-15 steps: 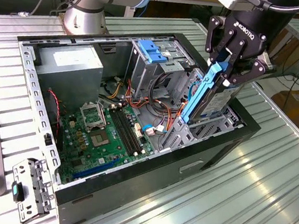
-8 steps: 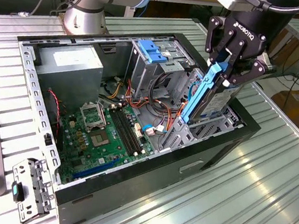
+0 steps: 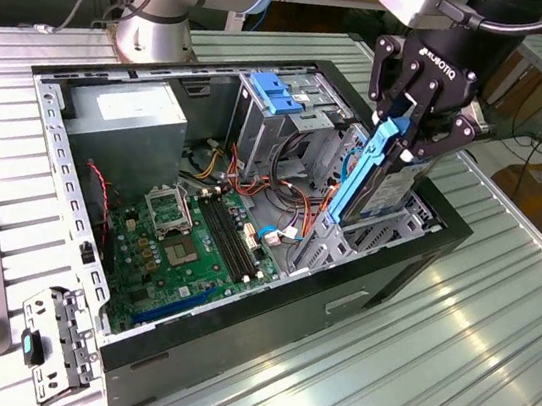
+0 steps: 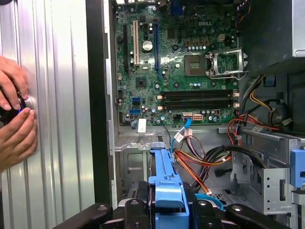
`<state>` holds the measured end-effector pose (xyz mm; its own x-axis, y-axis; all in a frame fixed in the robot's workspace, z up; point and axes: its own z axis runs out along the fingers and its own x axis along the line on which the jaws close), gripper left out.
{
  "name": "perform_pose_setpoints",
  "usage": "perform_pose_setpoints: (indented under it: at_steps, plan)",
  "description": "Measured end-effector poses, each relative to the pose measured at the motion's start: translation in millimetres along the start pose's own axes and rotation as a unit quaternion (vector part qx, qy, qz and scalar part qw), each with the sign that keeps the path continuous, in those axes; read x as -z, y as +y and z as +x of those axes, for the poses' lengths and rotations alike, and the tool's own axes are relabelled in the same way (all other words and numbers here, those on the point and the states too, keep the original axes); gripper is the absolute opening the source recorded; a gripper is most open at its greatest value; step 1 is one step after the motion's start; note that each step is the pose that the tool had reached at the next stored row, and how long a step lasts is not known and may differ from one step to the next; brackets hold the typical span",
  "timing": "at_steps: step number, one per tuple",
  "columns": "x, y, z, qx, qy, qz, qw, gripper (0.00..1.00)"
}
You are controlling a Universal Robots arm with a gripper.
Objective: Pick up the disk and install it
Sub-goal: 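Insert the disk into the insertion slot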
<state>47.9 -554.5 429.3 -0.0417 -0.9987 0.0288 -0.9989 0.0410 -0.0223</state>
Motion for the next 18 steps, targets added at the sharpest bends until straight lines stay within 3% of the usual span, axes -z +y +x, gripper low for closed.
perform_pose_setpoints:
  at_steps: [1, 2, 5, 6, 9, 10, 12, 18]
  plan:
    - [-2.5, 0.1, 0.0, 0.0, -0.0002, 0.0, 1.0, 0.38]
    - [-4.5, 0.1, 0.0, 0.0, -0.0001, 0.0, 1.0, 0.45]
    - [-12.8, 0.3, -0.3, 0.001, -0.0003, 0.0, 1.0, 0.45]
    - [-15.0, 0.3, -0.4, 0.001, -0.0002, 0.0, 1.0, 0.43]
    - [-21.2, 0.5, -0.6, 0.001, -0.0002, 0.0, 1.0, 0.24]
    - [-23.0, 0.5, -0.6, 0.001, -0.0002, 0.0, 1.0, 0.24]
    - [-26.8, 0.6, -0.7, 0.001, -0.0003, 0.0, 1.0, 0.12]
    - [-38.8, 0.9, -1.1, 0.001, -0.0002, 0.0, 1.0, 0.11]
